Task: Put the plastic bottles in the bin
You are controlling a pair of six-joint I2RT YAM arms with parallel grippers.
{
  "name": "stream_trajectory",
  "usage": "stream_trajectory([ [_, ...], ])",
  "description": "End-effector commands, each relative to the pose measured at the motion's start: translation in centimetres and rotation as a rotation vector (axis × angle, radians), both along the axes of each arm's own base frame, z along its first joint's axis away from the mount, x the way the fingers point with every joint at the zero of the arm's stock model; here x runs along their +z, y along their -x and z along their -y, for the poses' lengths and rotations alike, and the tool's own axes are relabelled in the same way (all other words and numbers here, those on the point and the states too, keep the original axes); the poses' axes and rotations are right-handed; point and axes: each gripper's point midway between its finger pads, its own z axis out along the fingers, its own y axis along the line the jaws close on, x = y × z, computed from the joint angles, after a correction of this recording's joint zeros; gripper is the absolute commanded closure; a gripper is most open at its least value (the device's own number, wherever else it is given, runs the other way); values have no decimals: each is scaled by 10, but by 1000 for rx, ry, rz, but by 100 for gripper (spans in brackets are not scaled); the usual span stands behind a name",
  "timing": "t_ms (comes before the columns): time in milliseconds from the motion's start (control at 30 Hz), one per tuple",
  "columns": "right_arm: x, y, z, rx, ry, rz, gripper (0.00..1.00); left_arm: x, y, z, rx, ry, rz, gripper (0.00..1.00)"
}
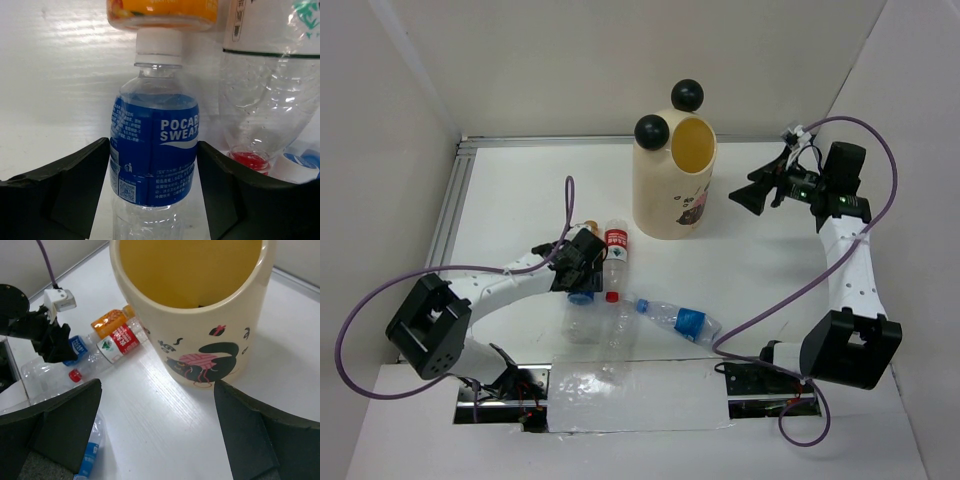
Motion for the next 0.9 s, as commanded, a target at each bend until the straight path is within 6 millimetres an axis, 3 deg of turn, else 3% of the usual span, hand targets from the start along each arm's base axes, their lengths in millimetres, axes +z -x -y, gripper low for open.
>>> stream_trajectory([
  [0, 0, 15, 0, 36, 8, -13, 0, -21, 23, -5, -28, -9, -102, 18],
  [167, 0, 22, -2, 38, 21, 23, 0, -22, 24, -4, -41, -5, -108, 17],
  [200, -2, 25, -3, 49, 22, 19, 0, -24, 25, -5, -40, -11, -115, 27],
  [233, -2, 25, -3, 50, 22, 19, 0, -24, 25, -5, -40, -11, -115, 27],
  [333, -9, 29, -4, 68, 34, 16, 0, -19, 24, -6, -36, -18, -109, 46],
  [400, -16, 30, -1, 72, 56, 26, 3, 2, 18, 0, -46, -6, -76, 60],
  [467, -25, 38, -1, 101, 103, 55, 13, 43, 9, 21, -87, 29, 11, 67],
  [533, -38, 46, 1, 113, 175, 83, 51, 80, 14, 38, -178, 49, 59, 78],
  [567, -52, 50, 2, 108, 207, 63, 66, 127, 5, 56, -241, 111, 162, 83],
  [633, -66, 54, 6, 99, 256, 70, 81, 178, 13, 89, -381, 214, 258, 84],
  [667, -79, 61, 7, 95, 270, 52, 77, 202, 12, 100, -468, 230, 316, 84],
  [700, -88, 63, 9, 85, 294, 43, 61, 248, 8, 117, -529, 297, 410, 84],
  [733, -104, 67, 11, 91, 309, 20, 17, 273, 7, 133, -593, 345, 470, 84],
  [767, -111, 72, 11, 102, 323, 6, 0, 293, 5, 143, -675, 336, 534, 85],
  [800, -115, 79, 4, 152, 343, 17, 0, 339, 1, 153, -711, 382, 640, 89],
  [833, -123, 86, 2, 182, 365, 11, 0, 344, -7, 172, -762, 370, 662, 89],
  [867, -132, 93, 1, 211, 370, -12, 0, 365, -15, 183, -823, 359, 749, 89],
])
